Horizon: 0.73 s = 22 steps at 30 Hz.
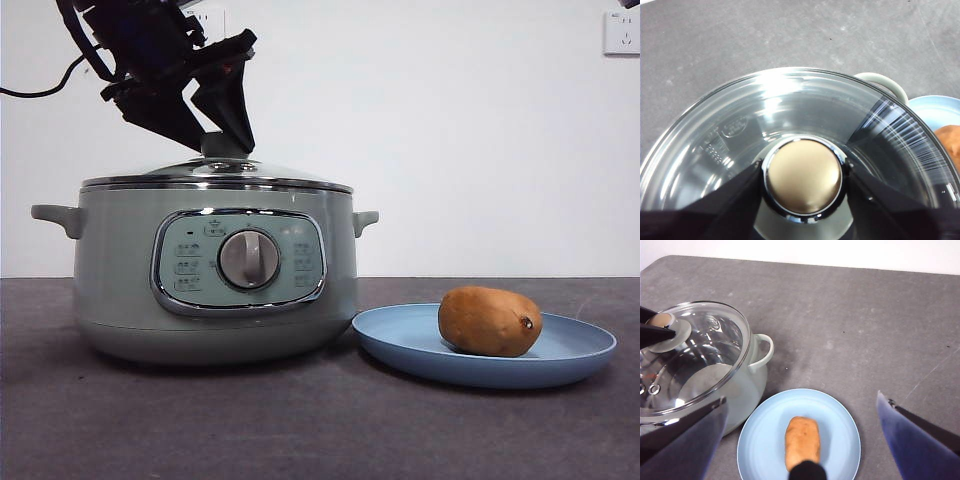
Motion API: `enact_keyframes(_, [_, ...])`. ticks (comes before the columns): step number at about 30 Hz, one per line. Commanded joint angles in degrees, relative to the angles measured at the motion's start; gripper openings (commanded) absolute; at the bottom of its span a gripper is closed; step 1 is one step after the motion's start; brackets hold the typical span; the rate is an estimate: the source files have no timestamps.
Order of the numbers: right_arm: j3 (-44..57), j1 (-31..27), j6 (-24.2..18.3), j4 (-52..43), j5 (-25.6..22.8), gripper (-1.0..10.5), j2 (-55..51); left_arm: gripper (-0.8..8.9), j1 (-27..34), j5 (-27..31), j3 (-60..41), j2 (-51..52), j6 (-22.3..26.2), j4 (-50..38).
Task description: Take the potato out from the steamer,put the potato on the plate,close the lid
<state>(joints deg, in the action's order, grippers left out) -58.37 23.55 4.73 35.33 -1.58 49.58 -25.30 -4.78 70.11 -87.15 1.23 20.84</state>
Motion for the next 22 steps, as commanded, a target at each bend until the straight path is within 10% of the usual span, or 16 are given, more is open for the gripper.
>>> enact_keyframes(1, [-0.04, 0.02, 0.39, -0.09, -0.04, 5.0, -0.11, 3.86, -0.22, 0.2, 0.09, -1.03, -1.9, 0.63])
enact_keyframes(22, [-0.04, 0.11, 0.37, -0.13, 0.74, 5.0, -0.24, 3.77, -0.22, 0.02, 6.12, 23.74, -1.92, 3.48])
